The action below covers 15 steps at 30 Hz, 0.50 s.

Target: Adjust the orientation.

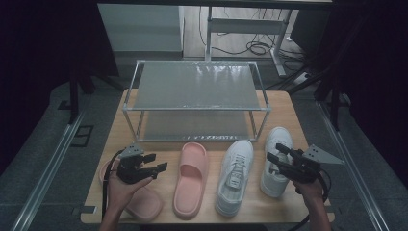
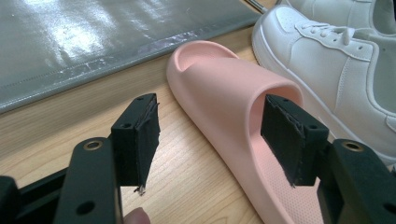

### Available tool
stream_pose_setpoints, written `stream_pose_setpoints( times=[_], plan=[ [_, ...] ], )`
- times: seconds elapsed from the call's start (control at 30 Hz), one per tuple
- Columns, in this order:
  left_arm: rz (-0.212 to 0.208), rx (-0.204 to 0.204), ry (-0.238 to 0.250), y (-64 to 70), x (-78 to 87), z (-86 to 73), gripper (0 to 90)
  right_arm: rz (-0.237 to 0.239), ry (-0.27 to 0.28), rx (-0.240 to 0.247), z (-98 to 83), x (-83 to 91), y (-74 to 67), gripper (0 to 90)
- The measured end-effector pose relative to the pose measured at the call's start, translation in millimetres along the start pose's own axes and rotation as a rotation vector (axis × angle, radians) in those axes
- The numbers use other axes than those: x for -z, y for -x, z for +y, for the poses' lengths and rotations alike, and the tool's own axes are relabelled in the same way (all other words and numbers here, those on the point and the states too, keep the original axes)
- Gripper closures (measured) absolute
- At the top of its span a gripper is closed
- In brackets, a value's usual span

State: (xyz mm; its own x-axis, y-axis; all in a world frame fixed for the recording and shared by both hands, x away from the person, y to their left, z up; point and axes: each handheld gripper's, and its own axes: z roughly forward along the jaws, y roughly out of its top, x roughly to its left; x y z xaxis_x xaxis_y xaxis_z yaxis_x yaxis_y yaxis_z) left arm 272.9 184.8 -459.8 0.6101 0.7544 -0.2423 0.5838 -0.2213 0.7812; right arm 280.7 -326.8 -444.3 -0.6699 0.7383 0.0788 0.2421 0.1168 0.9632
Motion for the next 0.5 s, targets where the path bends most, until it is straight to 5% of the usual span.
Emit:
stream_pose_setpoints(
  times=[0.3, 0.5],
  plan=[
    [-0.026, -0.023, 0.008, 6.1, 2.3, -0.8, 39.1, -0.019, -0.028, -0.018, -0.9, 2.4, -2.6, 47.2],
    [-0.011, -0.040, 0.012, 10.2, 7.3, -3.0, 56.6, -0.046, -0.046, -0.038, -1.1, -3.8, -4.4, 47.0]
  ],
)
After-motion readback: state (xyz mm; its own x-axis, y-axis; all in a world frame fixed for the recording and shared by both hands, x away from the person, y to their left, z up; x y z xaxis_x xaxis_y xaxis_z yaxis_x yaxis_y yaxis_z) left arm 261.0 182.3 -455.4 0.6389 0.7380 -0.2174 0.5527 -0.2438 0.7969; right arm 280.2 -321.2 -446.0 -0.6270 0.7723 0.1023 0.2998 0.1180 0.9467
